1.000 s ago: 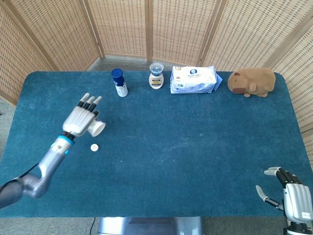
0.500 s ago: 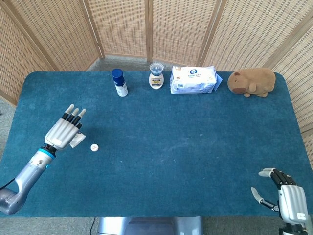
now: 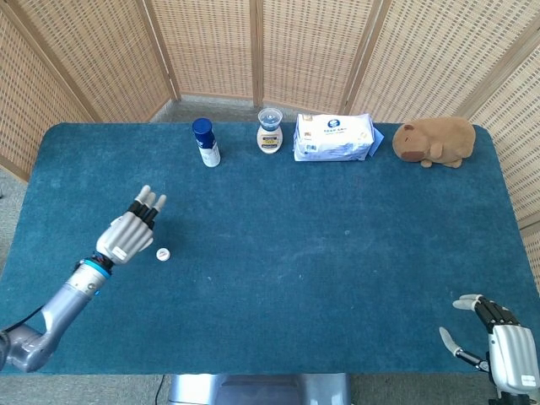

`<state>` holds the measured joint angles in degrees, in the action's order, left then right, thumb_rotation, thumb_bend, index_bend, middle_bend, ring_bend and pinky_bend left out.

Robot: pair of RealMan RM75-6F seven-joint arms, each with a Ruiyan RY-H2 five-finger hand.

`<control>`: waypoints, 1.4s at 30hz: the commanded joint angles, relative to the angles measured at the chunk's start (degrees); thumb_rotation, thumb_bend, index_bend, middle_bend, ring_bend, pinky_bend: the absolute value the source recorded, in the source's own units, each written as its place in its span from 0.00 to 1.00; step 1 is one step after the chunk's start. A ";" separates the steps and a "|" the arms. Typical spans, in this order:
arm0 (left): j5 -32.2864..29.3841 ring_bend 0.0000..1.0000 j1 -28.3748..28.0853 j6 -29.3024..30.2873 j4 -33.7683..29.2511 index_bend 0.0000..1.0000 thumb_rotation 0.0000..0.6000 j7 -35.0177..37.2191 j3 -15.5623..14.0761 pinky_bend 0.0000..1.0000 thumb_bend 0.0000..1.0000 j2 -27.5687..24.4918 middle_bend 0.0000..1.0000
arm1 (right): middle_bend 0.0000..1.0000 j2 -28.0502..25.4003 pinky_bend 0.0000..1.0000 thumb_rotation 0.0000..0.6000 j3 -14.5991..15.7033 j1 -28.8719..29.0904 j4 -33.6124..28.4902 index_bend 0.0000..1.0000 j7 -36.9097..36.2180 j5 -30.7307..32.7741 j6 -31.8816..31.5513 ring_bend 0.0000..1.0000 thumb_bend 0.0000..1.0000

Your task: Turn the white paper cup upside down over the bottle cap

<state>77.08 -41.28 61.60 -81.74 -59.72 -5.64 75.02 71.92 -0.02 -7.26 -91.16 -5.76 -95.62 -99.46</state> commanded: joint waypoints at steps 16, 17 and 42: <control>-4.36 0.00 -1.28 -1.38 -2.41 0.47 1.00 -24.13 0.32 0.02 0.21 6.65 0.02 | 0.37 0.05 0.40 0.70 -0.39 -0.35 1.10 0.40 -1.64 1.03 -0.29 0.39 0.32; -4.40 0.00 -1.31 -1.24 -2.27 0.47 1.00 -24.98 0.31 0.02 0.21 6.86 0.02 | 0.37 0.04 0.40 0.70 -0.40 -0.36 1.13 0.40 -1.69 1.06 -0.31 0.39 0.32; -9.10 0.00 -0.60 2.54 -1.02 0.23 1.00 -37.98 0.81 0.00 0.17 12.83 0.00 | 0.37 -0.50 0.40 0.70 -1.02 -1.30 2.08 0.40 -4.48 2.15 -1.62 0.39 0.32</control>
<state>68.16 -41.91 63.88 -82.76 -97.14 -4.79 87.64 71.42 -1.03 -8.54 -89.10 -10.21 -93.47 -101.05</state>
